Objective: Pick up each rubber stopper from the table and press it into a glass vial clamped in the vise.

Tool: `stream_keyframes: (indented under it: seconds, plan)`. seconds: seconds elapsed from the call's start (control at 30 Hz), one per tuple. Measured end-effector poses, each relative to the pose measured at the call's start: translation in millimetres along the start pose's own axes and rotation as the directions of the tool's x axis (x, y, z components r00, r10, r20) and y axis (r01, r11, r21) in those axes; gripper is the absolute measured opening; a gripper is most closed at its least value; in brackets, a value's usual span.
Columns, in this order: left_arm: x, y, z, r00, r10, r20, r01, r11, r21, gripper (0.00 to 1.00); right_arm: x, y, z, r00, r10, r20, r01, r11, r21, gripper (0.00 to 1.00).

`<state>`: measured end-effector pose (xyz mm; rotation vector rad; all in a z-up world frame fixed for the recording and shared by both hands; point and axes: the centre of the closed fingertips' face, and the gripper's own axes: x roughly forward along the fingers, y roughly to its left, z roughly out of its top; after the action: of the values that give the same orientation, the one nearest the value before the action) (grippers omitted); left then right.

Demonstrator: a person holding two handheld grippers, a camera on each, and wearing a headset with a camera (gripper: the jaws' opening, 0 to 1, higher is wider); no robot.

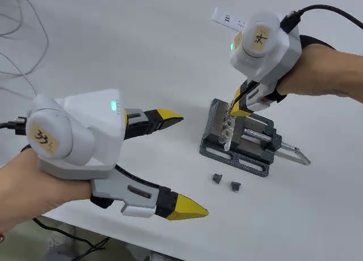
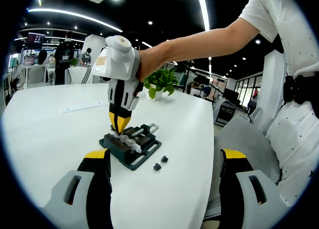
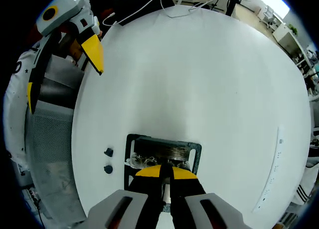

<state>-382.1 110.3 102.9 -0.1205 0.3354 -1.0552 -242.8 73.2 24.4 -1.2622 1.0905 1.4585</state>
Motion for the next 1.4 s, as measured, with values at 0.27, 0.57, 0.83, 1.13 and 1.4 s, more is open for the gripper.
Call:
stream_keyframes:
  seconds: [0.27, 0.57, 0.83, 1.13, 1.4]
  plan:
    - [-6.6, -1.1, 0.9, 0.9999, 0.016, 0.000, -0.016, 1.000, 0.006, 0.89, -2.3, 1.0, -1.7, 0.9937, -0.021, 0.110, 0.015, 0.998, 0.055, 0.00]
    - [-8.0, -2.2, 8.2, 0.9998, 0.021, 0.007, -0.021, 1.000, 0.020, 0.89, -2.0, 1.9, 0.4, 0.9865, -0.059, 0.153, 0.049, 0.997, 0.068, 0.00]
    - [-11.2, -0.1, 10.5, 0.9995, 0.032, -0.001, -0.032, 0.999, 0.028, 0.89, -2.6, -3.6, -0.5, 0.9819, -0.071, 0.176, 0.052, 0.992, 0.111, 0.01]
    - [-10.4, 0.5, 10.9, 0.9994, 0.035, -0.009, -0.035, 0.999, 0.030, 0.89, -4.7, 0.6, 2.2, 0.9789, -0.081, 0.188, 0.059, 0.991, 0.120, 0.01]
    - [-11.2, 0.7, 11.6, 0.9992, 0.036, -0.016, -0.035, 0.999, 0.035, 0.89, -5.3, 1.7, 3.5, 0.9747, -0.089, 0.205, 0.064, 0.990, 0.125, 0.01]
